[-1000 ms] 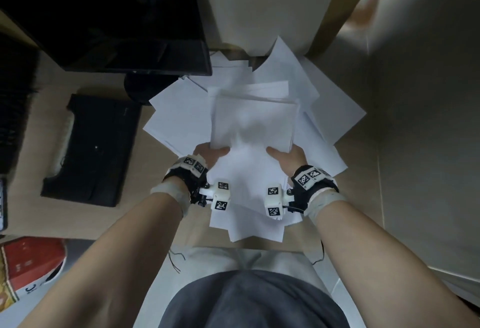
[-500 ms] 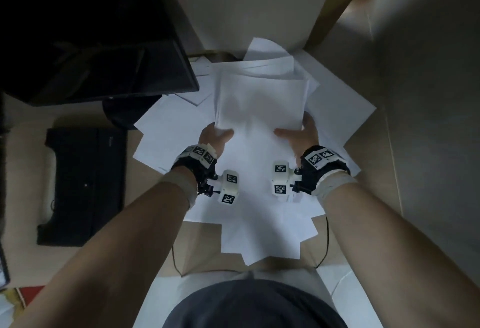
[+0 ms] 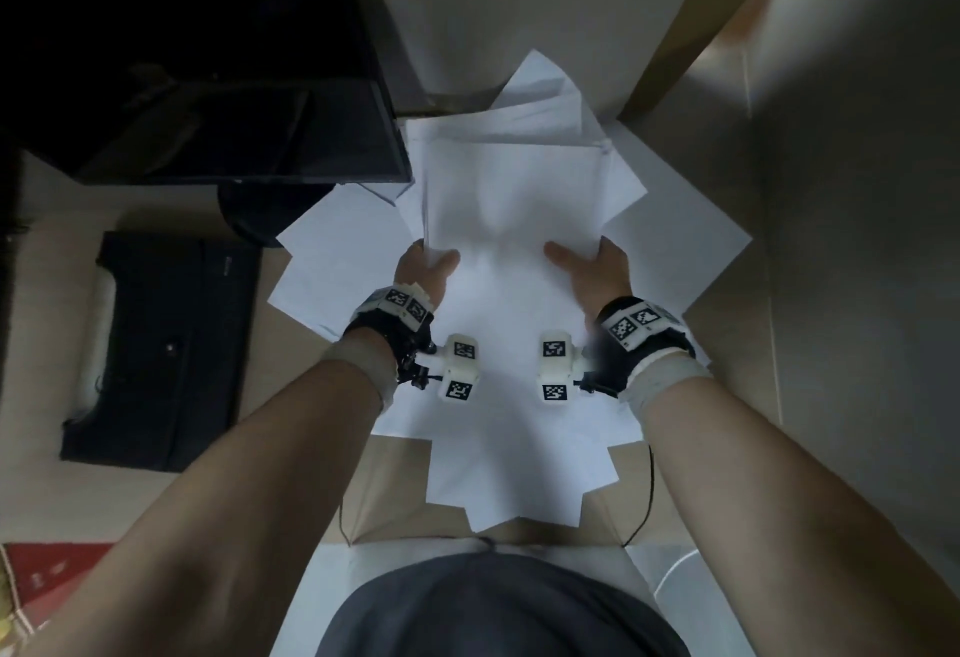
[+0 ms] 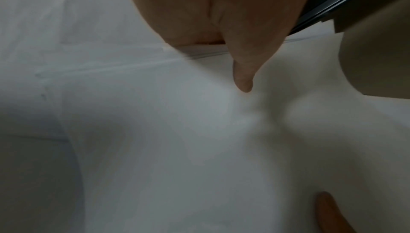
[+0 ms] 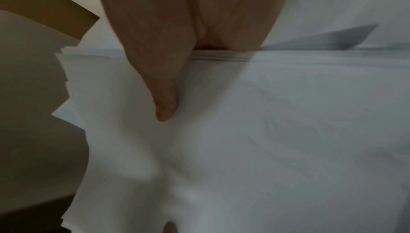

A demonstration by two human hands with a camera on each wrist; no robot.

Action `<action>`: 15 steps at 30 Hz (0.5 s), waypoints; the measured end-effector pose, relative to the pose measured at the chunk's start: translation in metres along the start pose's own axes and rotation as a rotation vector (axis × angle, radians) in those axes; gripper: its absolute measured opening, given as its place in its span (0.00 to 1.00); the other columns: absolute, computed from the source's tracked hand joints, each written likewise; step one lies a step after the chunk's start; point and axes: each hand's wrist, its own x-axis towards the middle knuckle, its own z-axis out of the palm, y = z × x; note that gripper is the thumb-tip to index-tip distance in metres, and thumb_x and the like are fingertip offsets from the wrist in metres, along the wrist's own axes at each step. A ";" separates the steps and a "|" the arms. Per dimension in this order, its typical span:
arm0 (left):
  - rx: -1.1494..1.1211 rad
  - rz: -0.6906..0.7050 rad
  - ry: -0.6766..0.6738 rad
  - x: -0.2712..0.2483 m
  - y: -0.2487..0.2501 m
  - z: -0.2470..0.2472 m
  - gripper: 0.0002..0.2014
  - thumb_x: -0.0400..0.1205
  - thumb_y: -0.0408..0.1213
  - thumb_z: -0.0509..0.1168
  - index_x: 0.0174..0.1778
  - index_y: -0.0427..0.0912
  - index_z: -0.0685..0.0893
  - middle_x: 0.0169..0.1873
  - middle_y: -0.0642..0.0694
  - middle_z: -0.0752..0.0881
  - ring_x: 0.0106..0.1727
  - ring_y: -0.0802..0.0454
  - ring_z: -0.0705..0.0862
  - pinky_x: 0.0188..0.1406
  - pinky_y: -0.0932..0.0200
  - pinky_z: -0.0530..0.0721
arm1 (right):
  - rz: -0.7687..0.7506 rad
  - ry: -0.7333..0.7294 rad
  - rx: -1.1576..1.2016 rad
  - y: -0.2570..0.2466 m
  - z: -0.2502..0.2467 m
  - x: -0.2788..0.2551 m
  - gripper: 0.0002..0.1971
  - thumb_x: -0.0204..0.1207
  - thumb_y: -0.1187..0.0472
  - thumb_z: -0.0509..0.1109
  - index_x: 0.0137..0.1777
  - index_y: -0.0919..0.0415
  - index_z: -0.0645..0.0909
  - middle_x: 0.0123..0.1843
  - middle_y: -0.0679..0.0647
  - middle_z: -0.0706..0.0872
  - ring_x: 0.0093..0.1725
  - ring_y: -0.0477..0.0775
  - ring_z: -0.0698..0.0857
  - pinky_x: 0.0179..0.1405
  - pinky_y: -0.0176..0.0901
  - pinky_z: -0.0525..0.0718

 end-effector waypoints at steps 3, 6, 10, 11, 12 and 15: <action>-0.169 0.014 0.008 -0.019 0.009 0.002 0.14 0.80 0.39 0.70 0.58 0.34 0.83 0.54 0.40 0.86 0.53 0.44 0.83 0.51 0.59 0.76 | -0.099 -0.046 0.007 -0.013 -0.015 -0.015 0.11 0.71 0.62 0.80 0.52 0.53 0.85 0.49 0.47 0.91 0.48 0.44 0.90 0.51 0.40 0.86; -0.311 0.021 0.024 -0.040 0.009 0.005 0.08 0.74 0.36 0.73 0.47 0.42 0.85 0.47 0.45 0.87 0.48 0.45 0.83 0.45 0.59 0.77 | -0.169 -0.092 -0.039 -0.022 -0.033 -0.030 0.20 0.69 0.57 0.81 0.61 0.55 0.84 0.55 0.48 0.91 0.56 0.48 0.89 0.62 0.48 0.84; -0.390 -0.010 0.084 -0.073 0.001 -0.001 0.06 0.76 0.32 0.69 0.48 0.40 0.81 0.37 0.49 0.81 0.38 0.50 0.79 0.33 0.61 0.74 | -0.230 -0.172 -0.125 -0.029 -0.045 -0.055 0.16 0.72 0.58 0.80 0.58 0.53 0.84 0.56 0.48 0.90 0.57 0.50 0.88 0.64 0.49 0.83; -0.380 -0.022 0.096 -0.081 -0.004 -0.005 0.05 0.77 0.33 0.68 0.47 0.41 0.81 0.36 0.48 0.80 0.38 0.47 0.79 0.36 0.61 0.75 | -0.231 -0.197 -0.133 -0.030 -0.045 -0.061 0.14 0.72 0.58 0.80 0.56 0.53 0.84 0.55 0.48 0.90 0.56 0.50 0.89 0.63 0.49 0.84; -0.380 -0.033 0.103 -0.087 -0.010 -0.009 0.02 0.78 0.35 0.66 0.44 0.42 0.80 0.38 0.46 0.80 0.41 0.45 0.78 0.41 0.59 0.76 | -0.223 -0.220 -0.143 -0.030 -0.042 -0.067 0.13 0.72 0.58 0.80 0.55 0.54 0.85 0.53 0.48 0.91 0.54 0.50 0.89 0.62 0.50 0.84; -0.456 -0.092 0.123 -0.104 -0.035 -0.023 0.08 0.78 0.39 0.64 0.34 0.51 0.77 0.47 0.43 0.79 0.49 0.47 0.75 0.52 0.54 0.75 | -0.211 -0.301 -0.194 -0.032 -0.028 -0.080 0.16 0.67 0.53 0.82 0.52 0.58 0.87 0.51 0.50 0.92 0.54 0.52 0.90 0.64 0.55 0.85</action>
